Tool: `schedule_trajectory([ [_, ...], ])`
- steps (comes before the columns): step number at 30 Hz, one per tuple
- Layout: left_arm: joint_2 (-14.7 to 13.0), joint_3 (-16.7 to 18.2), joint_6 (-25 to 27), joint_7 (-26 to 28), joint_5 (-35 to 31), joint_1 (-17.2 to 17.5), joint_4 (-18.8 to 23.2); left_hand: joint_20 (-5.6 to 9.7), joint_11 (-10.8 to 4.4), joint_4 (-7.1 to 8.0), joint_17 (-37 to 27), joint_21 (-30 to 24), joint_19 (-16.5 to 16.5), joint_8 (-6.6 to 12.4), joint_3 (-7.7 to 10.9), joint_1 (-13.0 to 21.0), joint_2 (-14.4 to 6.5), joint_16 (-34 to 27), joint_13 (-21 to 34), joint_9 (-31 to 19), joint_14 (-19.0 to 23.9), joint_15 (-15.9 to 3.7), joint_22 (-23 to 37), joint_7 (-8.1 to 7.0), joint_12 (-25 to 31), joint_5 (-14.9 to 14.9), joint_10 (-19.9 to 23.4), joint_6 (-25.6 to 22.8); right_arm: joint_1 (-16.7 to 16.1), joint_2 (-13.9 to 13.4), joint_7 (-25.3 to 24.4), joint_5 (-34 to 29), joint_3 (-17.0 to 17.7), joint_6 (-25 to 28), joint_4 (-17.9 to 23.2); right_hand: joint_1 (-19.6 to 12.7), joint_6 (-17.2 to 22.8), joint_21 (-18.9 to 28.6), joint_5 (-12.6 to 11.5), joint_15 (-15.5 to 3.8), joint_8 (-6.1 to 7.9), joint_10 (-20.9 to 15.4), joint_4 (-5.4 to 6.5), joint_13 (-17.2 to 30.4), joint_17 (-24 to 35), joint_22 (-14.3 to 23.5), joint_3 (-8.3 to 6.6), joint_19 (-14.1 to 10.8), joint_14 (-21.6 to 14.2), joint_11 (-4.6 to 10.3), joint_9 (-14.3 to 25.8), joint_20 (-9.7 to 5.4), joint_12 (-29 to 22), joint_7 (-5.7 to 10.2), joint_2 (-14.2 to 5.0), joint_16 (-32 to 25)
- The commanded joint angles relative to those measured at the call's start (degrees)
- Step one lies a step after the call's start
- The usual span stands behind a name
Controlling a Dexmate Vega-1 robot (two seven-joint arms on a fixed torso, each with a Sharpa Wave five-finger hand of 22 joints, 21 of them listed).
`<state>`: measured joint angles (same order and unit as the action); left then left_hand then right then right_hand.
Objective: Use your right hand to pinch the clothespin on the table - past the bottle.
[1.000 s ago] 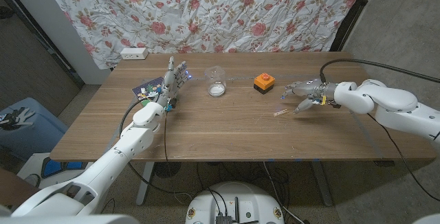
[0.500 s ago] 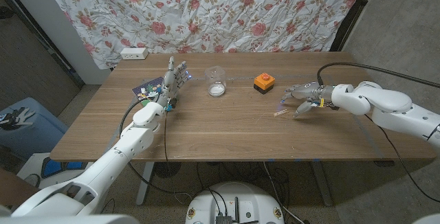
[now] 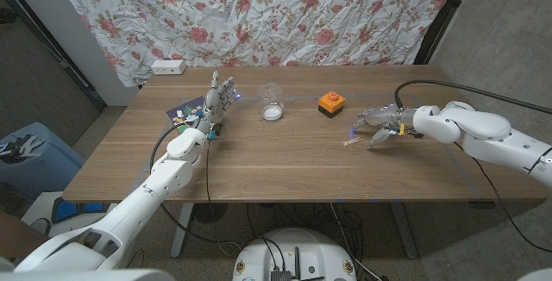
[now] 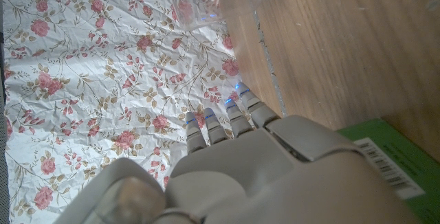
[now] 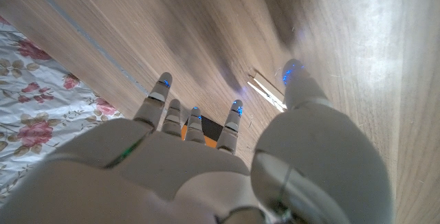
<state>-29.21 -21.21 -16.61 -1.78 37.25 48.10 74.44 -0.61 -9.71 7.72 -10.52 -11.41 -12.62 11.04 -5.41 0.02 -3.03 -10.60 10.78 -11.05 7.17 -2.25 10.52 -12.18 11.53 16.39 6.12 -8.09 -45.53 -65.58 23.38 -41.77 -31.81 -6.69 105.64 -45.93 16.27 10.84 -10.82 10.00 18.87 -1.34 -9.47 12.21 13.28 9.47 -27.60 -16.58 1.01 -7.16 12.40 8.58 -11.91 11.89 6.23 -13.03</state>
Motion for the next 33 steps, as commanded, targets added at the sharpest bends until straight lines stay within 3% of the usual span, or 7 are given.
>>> schedule_trajectory([
  [1,0.0,0.0,0.0,0.0,0.0,0.0,0.0,0.04,-0.4,0.32,-0.2,-0.4,-0.4,0.36,0.0,0.2,-0.5,-0.3,0.1,-0.3,0.5,-0.38,0.1,-0.5,0.3,0.2,0.1,0.0,0.4,0.4,-1.5,-1.8,-0.6,-0.5,-0.8,0.0,2.2,0.6,-0.2,-0.7,1.07,-1.2,0.5,0.3,0.4,0.1,-0.03,-1.1,-0.4,0.13,0.2,-0.5,-0.5,0.02,-0.73,-0.6],
  [10,0.0,0.0,0.0,-0.1,0.0,0.0,0.0,0.06,-0.43,0.32,-0.2,-0.4,-0.4,0.36,0.0,0.2,-0.5,-0.3,0.1,-0.3,0.5,-0.42,0.1,-0.5,0.3,0.2,0.1,0.0,0.3,1.1,-3.6,-3.2,-1.1,-0.8,-1.3,0.5,6.1,0.8,0.3,-2.43,3.12,-2.9,0.7,0.2,0.8,0.2,0.63,-3.0,-2.1,1.11,0.5,-1.81,-0.9,0.32,-1.16,-1.4],
  [17,0.0,0.0,0.0,0.0,0.0,0.0,0.0,0.03,-0.37,0.32,-0.2,-0.4,-0.4,0.36,0.0,0.2,-0.5,-0.3,0.1,-0.3,0.5,-0.4,0.1,-0.5,0.4,0.2,0.2,0.0,-0.6,1.0,-6.5,-4.4,-1.4,-1.1,-1.8,0.0,7.3,0.9,0.4,-3.25,3.77,-3.7,0.48,0.2,0.9,0.1,0.58,-3.9,-2.6,1.85,0.6,-2.13,-1.0,0.46,-1.62,-1.6],
  [24,0.0,0.0,0.0,0.0,0.0,0.0,0.0,0.02,-0.34,0.32,-0.2,-0.4,-0.4,0.35,0.0,0.2,-0.5,-0.3,0.1,-0.3,0.5,-0.44,0.1,-0.5,0.3,0.2,0.2,0.0,-2.6,0.3,-10.1,-5.2,-0.7,-0.2,-1.5,-1.5,9.9,1.1,0.4,-4.19,5.2,-5.5,-0.17,0.1,0.8,0.1,0.67,-5.9,-4.1,2.67,0.9,-3.43,-1.4,0.49,-1.65,-2.1],
  [33,0.0,0.0,0.0,0.0,0.0,0.0,0.0,0.0,-0.41,0.32,-0.2,-0.4,-0.4,0.36,0.0,0.2,-0.5,-0.3,0.1,-0.3,0.5,-0.37,0.1,-0.5,0.3,0.2,0.2,0.0,-4.2,0.3,-13.9,-6.0,-0.2,1.2,-1.7,-2.3,13.1,1.1,0.4,-5.22,7.1,-7.1,-0.11,0.1,0.9,0.2,1.16,-7.5,-5.7,3.4,1.3,-5.22,-1.6,0.51,-1.55,-2.7],
])
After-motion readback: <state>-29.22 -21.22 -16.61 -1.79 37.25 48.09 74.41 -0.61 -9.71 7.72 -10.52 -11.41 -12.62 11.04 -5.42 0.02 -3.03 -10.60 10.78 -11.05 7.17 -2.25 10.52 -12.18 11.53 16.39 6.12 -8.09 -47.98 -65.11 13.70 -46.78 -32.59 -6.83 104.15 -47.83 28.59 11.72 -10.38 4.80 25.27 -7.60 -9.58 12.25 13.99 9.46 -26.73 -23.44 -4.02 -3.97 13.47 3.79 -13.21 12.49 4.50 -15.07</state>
